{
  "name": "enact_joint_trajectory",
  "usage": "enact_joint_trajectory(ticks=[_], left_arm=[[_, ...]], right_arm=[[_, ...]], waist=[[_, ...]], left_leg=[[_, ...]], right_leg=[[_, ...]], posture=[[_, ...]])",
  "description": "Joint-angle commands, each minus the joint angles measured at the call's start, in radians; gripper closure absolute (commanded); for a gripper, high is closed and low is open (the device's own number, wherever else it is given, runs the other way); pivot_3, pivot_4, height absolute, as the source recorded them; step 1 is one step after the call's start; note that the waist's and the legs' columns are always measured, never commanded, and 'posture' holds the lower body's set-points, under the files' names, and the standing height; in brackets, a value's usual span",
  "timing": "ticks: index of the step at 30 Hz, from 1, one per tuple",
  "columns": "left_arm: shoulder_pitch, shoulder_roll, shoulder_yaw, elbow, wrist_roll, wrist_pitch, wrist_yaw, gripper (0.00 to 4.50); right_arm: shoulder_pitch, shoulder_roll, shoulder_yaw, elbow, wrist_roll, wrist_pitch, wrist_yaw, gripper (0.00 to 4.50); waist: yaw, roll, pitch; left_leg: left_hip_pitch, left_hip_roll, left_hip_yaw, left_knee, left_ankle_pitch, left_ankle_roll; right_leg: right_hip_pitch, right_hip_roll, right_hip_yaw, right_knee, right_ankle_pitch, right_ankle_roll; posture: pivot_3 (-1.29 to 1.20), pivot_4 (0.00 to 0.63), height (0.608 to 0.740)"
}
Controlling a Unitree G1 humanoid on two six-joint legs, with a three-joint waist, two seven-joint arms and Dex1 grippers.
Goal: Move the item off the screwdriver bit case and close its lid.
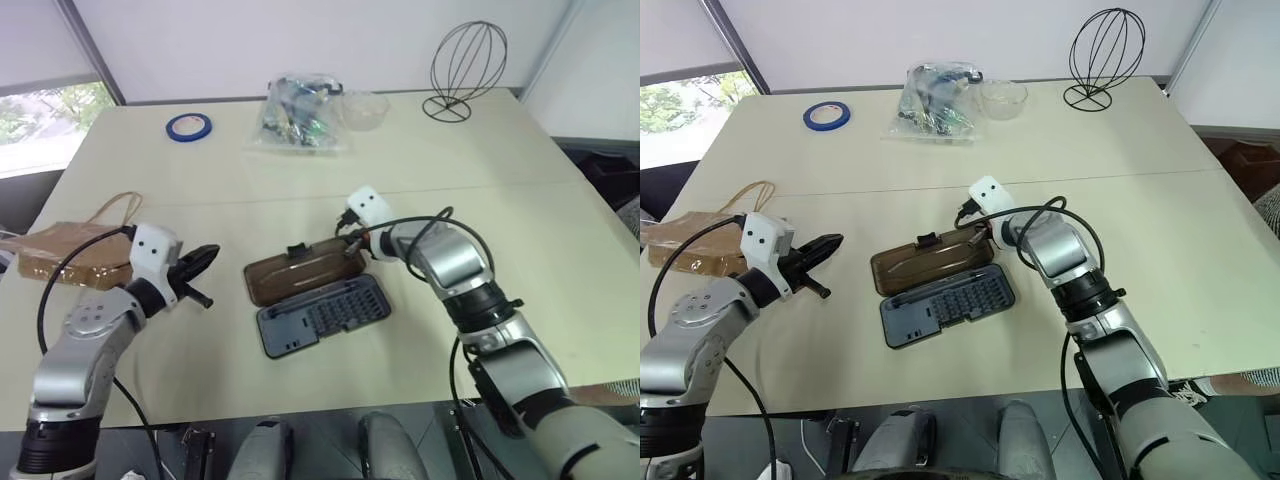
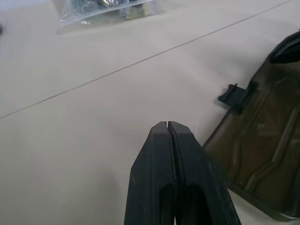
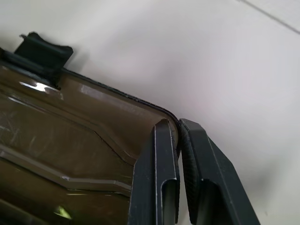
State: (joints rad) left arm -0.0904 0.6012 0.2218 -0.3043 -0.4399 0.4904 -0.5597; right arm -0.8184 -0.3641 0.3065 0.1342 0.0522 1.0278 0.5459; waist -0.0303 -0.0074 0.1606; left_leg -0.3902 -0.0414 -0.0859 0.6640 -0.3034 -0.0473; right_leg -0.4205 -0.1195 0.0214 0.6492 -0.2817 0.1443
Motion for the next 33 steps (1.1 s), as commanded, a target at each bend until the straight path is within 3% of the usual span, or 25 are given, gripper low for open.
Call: enact_joint_trajectory(ticks=[1, 10, 18, 26, 33], left_arm=[[0.001, -0.002, 0.02, -0.015, 0.007, -0.024, 0.004, 4.5], [0.002, -0.017, -0.004, -0.009, 0.024, -0.034, -0.007, 4.5], [-0.005, -0.018, -0.009, 0.001, 0.029, -0.041, -0.012, 4.5], [-0.014, -0.014, -0.008, 0.013, 0.034, -0.046, -0.02, 4.5], [-0.029, -0.018, -0.015, 0.02, 0.04, -0.047, -0.026, 4.5]], right_arm=[[0.063, -0.096, -0.036, -0.051, -0.03, 0.034, -0.016, 4.44], [0.16, -0.21, -0.194, -0.121, -0.021, 0.112, -0.085, 4.44], [0.211, -0.186, -0.309, -0.209, 0.003, 0.249, -0.157, 4.44], [0.289, -0.142, -0.285, -0.416, 0.078, 0.354, -0.144, 4.44], [0.258, -0.106, -0.254, -0.431, 0.098, 0.364, -0.16, 4.44]], waist=[[0.013, 0.0, 0.0], [0.044, 0.0, 0.0], [0.043, 0.0, 0.0], [0.033, 0.0, 0.0], [0.007, 0.0, 0.0]], left_leg=[[0.0, 0.0, 0.0, 0.0, 0.0, 0.0], [0.0, -0.003, 0.0, 0.003, 0.0, 0.0], [0.0, -0.003, 0.0, 0.003, 0.0, 0.0], [0.0, -0.002, 0.0, 0.002, 0.0, 0.001], [0.0, 0.0, 0.0, 0.001, 0.0, 0.001]], right_leg=[[0.0, 0.0, 0.0, 0.0, 0.0, 0.0], [0.006, -0.001, 0.0, -0.004, 0.0, 0.0], [0.006, -0.001, 0.0, -0.004, 0.0, 0.0], [0.005, 0.0, -0.001, -0.004, 0.0, 0.0], [0.003, 0.001, -0.001, -0.002, 0.0, 0.0]], posture=[[0.0, 0.15, 0.74], [0.0, 0.15, 0.74], [0.0, 0.15, 0.74], [0.0, 0.15, 0.74], [0.0, 0.15, 0.74]])
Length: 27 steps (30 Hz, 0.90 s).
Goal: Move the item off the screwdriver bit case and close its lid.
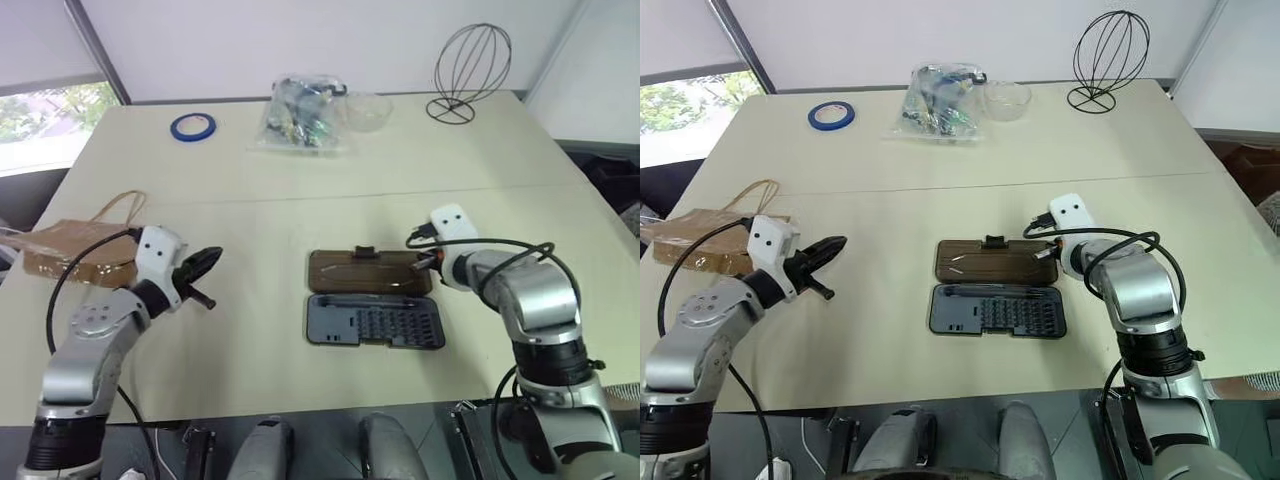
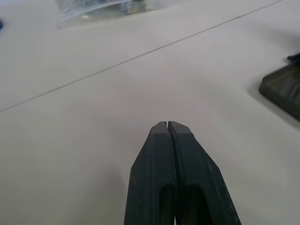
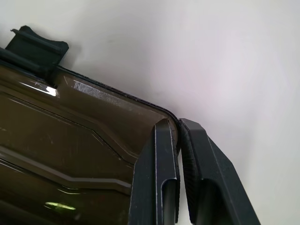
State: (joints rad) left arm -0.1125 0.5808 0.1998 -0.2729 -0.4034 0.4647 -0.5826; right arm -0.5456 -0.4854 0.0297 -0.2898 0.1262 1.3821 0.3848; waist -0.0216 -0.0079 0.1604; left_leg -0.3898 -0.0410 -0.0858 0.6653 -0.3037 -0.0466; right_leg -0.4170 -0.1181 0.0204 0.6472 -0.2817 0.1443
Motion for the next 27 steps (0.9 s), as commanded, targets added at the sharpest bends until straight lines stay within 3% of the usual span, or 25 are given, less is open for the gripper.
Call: enact_joint_trajectory(ticks=[1, 17, 18, 19, 25, 27], left_arm=[[-0.007, 0.002, 0.007, -0.012, 0.004, -0.021, -0.004, 4.5], [0.019, 0.002, 0.01, -0.029, -0.001, -0.015, -0.007, 4.5], [0.02, 0.002, 0.009, -0.03, -0.001, -0.015, -0.008, 4.5], [0.022, 0.002, 0.009, -0.03, -0.001, -0.016, -0.009, 4.5], [0.018, 0.001, 0.006, -0.027, -0.013, -0.008, -0.022, 4.5], [0.015, 0.002, 0.004, -0.027, -0.028, 0.004, -0.036, 4.5]], right_arm=[[-0.02, 0.016, 0.024, 0.002, 0.023, 0.005, -0.002, 4.44], [-0.008, -0.043, 0.05, 0.039, 0.028, -0.074, 0.016, 4.44], [-0.009, -0.046, 0.048, 0.041, 0.029, -0.075, 0.016, 3.72], [-0.011, -0.047, 0.044, 0.042, 0.03, -0.074, 0.015, 3.44], [-0.028, -0.065, 0.04, 0.02, 0.043, -0.05, 0.022, 0.22], [-0.031, -0.084, 0.044, 0.009, 0.047, -0.066, 0.032, 0.06]], waist=[[-0.003, 0.0, 0.0], [0.002, 0.0, 0.0], [0.003, 0.0, 0.0], [0.003, 0.0, 0.0], [0.002, 0.0, 0.0], [0.003, 0.0, 0.0]], left_leg=[[0.0, 0.0, 0.0, 0.0, 0.0, 0.0], [0.0, 0.0, 0.0, -0.001, 0.0, 0.0], [0.0, 0.001, 0.0, -0.001, 0.0, 0.0], [0.0, 0.0, 0.0, 0.0, 0.0, 0.0], [0.0, 0.0, 0.0, 0.0, 0.0, 0.0], [0.0, 0.0, 0.0, 0.0, 0.0, 0.0]], right_leg=[[-0.001, 0.0, 0.0, 0.0, 0.0, 0.0], [-0.002, 0.0, 0.001, 0.001, 0.0, 0.0], [-0.002, 0.0, 0.001, 0.0, 0.0, 0.0], [-0.002, 0.0, 0.001, 0.0, 0.0, 0.0], [-0.002, 0.0, 0.001, 0.0, 0.0, 0.0], [-0.002, 0.0, 0.001, 0.0, 0.0, 0.0]], posture=[[0.0, 0.15, 0.74], [0.0, 0.15, 0.74], [0.0, 0.15, 0.74], [0.0, 0.15, 0.74], [0.0, 0.15, 0.74], [0.0, 0.15, 0.74]])
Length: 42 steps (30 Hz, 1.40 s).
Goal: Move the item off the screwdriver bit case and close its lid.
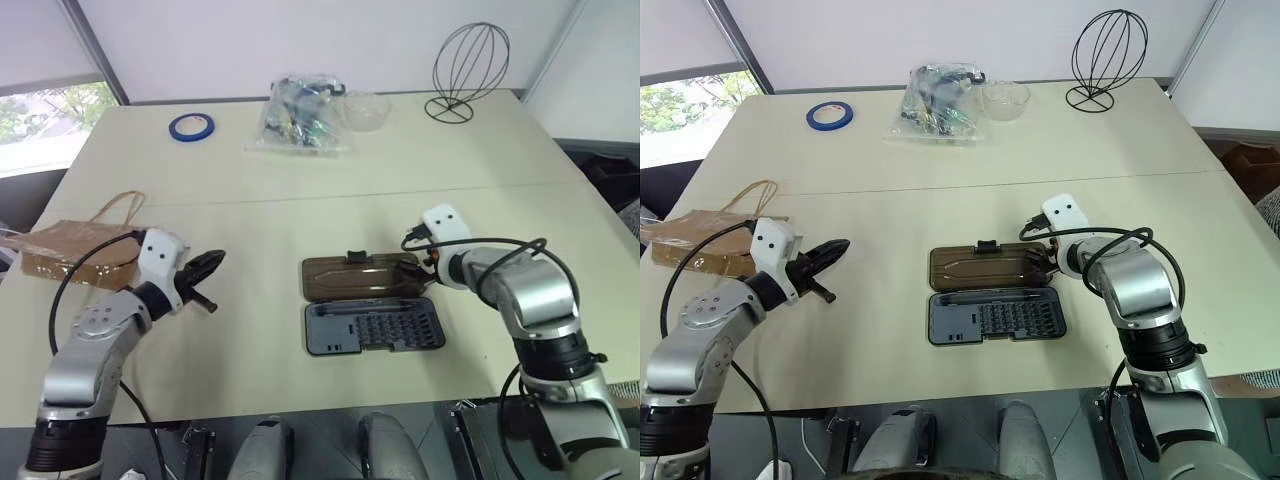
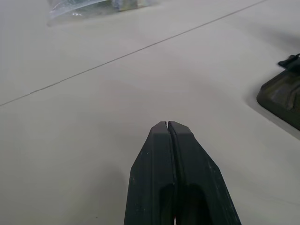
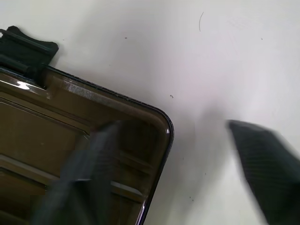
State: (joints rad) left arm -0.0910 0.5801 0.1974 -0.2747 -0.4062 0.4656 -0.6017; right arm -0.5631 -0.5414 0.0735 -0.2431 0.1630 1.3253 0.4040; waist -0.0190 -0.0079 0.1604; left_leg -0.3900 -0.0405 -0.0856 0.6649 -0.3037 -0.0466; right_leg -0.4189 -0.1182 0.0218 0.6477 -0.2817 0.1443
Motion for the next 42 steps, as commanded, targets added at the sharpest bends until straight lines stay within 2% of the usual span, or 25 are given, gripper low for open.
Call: enact_joint_trajectory(ticks=[1, 7, 12, 15, 18, 22, 29, 34, 37, 42], left_arm=[[-0.011, 0.001, 0.007, -0.032, -0.041, 0.016, -0.025, 4.5], [-0.086, 0.015, -0.006, -0.129, -0.173, 0.149, -0.055, 4.5], [-0.126, 0.051, -0.041, -0.17, -0.269, 0.258, -0.118, 4.5], [-0.148, 0.071, -0.103, -0.153, -0.262, 0.27, -0.169, 4.5], [-0.228, 0.071, -0.252, -0.079, -0.205, 0.259, -0.257, 4.5], [-0.335, 0.03, -0.331, 0.001, -0.193, 0.279, -0.294, 4.5], [-0.428, 0.012, -0.444, 0.127, -0.102, 0.23, -0.38, 4.5], [-0.502, 0.006, -0.461, 0.145, -0.116, 0.255, -0.469, 4.5], [-0.55, 0.003, -0.444, 0.152, -0.103, 0.211, -0.504, 4.5], [-0.545, 0.074, -0.444, 0.107, -0.109, 0.189, -0.61, 4.5]], right_arm=[[-0.02, -0.036, -0.004, -0.047, 0.019, -0.014, 0.024, 0.06], [-0.101, -0.082, -0.072, -0.099, 0.089, -0.074, 0.106, 0.06], [-0.12, -0.112, -0.064, -0.124, 0.136, -0.15, 0.175, 0.06], [-0.133, -0.112, -0.055, -0.109, 0.141, -0.169, 0.178, 0.06], [-0.146, -0.112, -0.036, -0.084, 0.132, -0.215, 0.182, 0.06], [-0.152, -0.114, -0.005, -0.057, 0.124, -0.253, 0.188, 0.06], [-0.135, -0.112, 0.019, -0.026, 0.12, -0.283, 0.188, 0.06], [-0.133, -0.097, 0.04, -0.001, 0.106, -0.293, 0.176, 0.06], [-0.13, -0.079, 0.065, 0.035, 0.087, -0.329, 0.17, 0.06], [-0.139, -0.049, 0.107, 0.126, 0.059, -0.4, 0.185, 0.06]], waist=[[0.0, 0.0, 0.0], [0.001, 0.0, 0.0], [-0.001, 0.0, 0.0], [-0.001, 0.0, 0.0], [0.004, 0.0, 0.0], [0.003, -0.001, 0.0], [-0.004, -0.001, 0.0], [0.0, -0.001, 0.0], [-0.001, -0.001, 0.0], [-0.012, -0.001, 0.0]], left_leg=[[0.0, 0.0, 0.0, 0.0, 0.0, 0.0], [-0.001, 0.0, 0.0, 0.0, 0.0, 0.001], [-0.001, 0.0, 0.0, 0.0, 0.0, 0.0], [-0.001, 0.0, 0.0, 0.0, 0.0, 0.0], [-0.001, 0.0, 0.001, 0.001, 0.0, 0.0], [-0.001, -0.001, 0.001, 0.001, 0.0, 0.0], [-0.001, 0.0, 0.001, 0.001, 0.0, 0.0], [-0.001, -0.001, 0.001, 0.001, 0.0, 0.0], [-0.001, -0.001, 0.001, 0.001, 0.0, 0.0], [-0.001, 0.0, 0.001, 0.001, 0.0, 0.0]], right_leg=[[0.0, 0.0, 0.0, 0.0, 0.0, 0.0], [-0.001, 0.0, 0.0, 0.0, 0.0, 0.0], [0.0, 0.0, 0.0, 0.0, 0.0, 0.0], [-0.001, 0.0, 0.0, 0.0, 0.0, 0.0], [0.0, 0.0, 0.0, 0.0, 0.0, 0.0], [0.0, 0.0, 0.0, 0.0, 0.0, 0.0], [-0.001, 0.0, 0.0, 0.001, 0.0, 0.0], [-0.001, 0.0, 0.0, 0.0, 0.0, 0.0], [-0.001, 0.0, 0.0, 0.0, 0.0, 0.0], [-0.001, 0.0, 0.0, 0.001, 0.0, 0.0]], posture=[[0.0, 0.15, 0.74], [0.0, 0.15, 0.74], [0.0, 0.15, 0.74], [0.0, 0.15, 0.74], [0.0, 0.15, 0.74], [0.0, 0.15, 0.74], [0.0, 0.15, 0.74], [0.0, 0.15, 0.74], [0.0, 0.15, 0.74], [0.0, 0.15, 0.74]])
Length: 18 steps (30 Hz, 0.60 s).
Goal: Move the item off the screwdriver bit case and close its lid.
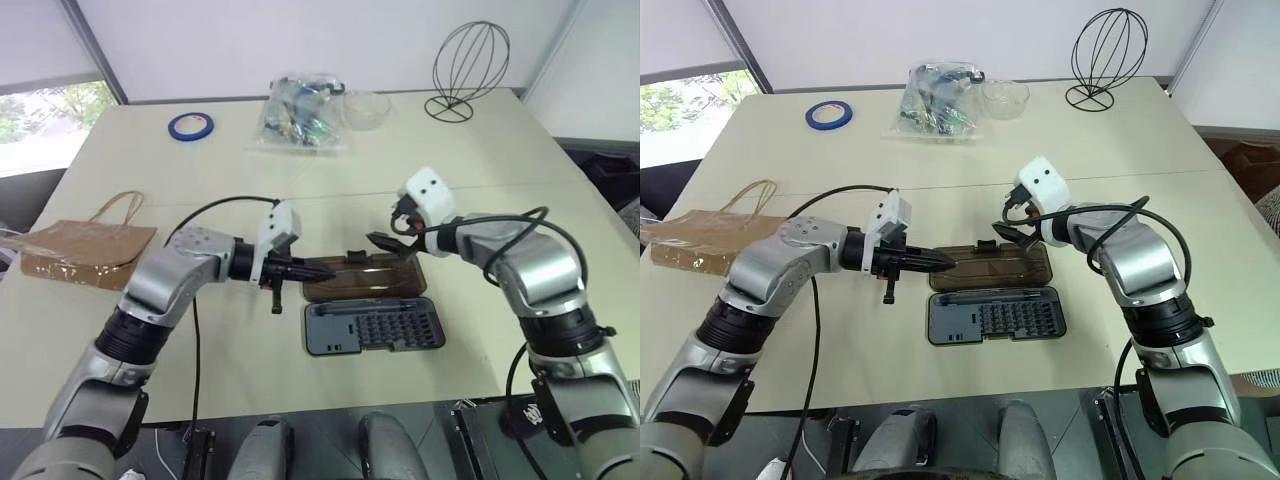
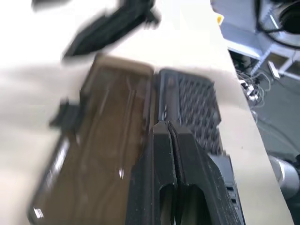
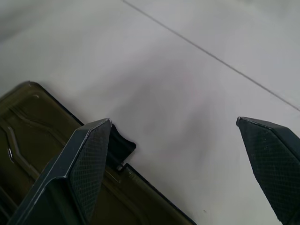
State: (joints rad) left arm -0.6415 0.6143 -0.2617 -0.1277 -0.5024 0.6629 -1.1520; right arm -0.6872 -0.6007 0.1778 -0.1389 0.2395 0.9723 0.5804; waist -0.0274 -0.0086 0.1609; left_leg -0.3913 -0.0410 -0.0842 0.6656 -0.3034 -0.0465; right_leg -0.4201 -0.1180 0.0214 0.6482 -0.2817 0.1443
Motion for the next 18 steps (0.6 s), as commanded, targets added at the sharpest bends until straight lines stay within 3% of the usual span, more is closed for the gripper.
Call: enact_joint_trajectory(ticks=[1, 6, 18], left_arm=[[0.016, 0.051, 0.013, -0.044, -0.014, -0.011, -0.077, 4.5], [0.077, 0.043, -0.023, -0.066, 0.0, -0.023, -0.102, 4.5], [0.103, -0.13, -0.125, -0.001, 0.129, -0.103, 0.006, 4.5]], right_arm=[[-0.017, 0.013, 0.009, 0.035, -0.023, -0.061, 0.012, 0.06], [-0.02, 0.026, 0.007, 0.085, -0.038, -0.089, 0.019, 0.06], [0.071, 0.004, -0.055, 0.057, -0.067, -0.065, -0.023, 0.06]], waist=[[-0.01, 0.0, 0.0], [-0.015, 0.0, 0.0], [-0.014, 0.0, 0.0]], left_leg=[[0.0, 0.0, 0.0, 0.0, 0.0, 0.0], [0.0, 0.0, -0.001, 0.0, 0.0, 0.0], [0.0, 0.0, -0.001, 0.001, 0.0, 0.0]], right_leg=[[0.0, 0.0, 0.0, 0.0, 0.0, 0.0], [0.0, 0.0, 0.0, 0.0, 0.0, 0.0], [0.001, 0.0, 0.0, 0.0, 0.0, 0.0]], posture=[[0.0, 0.15, 0.74], [0.0, 0.15, 0.74], [0.0, 0.15, 0.74]])
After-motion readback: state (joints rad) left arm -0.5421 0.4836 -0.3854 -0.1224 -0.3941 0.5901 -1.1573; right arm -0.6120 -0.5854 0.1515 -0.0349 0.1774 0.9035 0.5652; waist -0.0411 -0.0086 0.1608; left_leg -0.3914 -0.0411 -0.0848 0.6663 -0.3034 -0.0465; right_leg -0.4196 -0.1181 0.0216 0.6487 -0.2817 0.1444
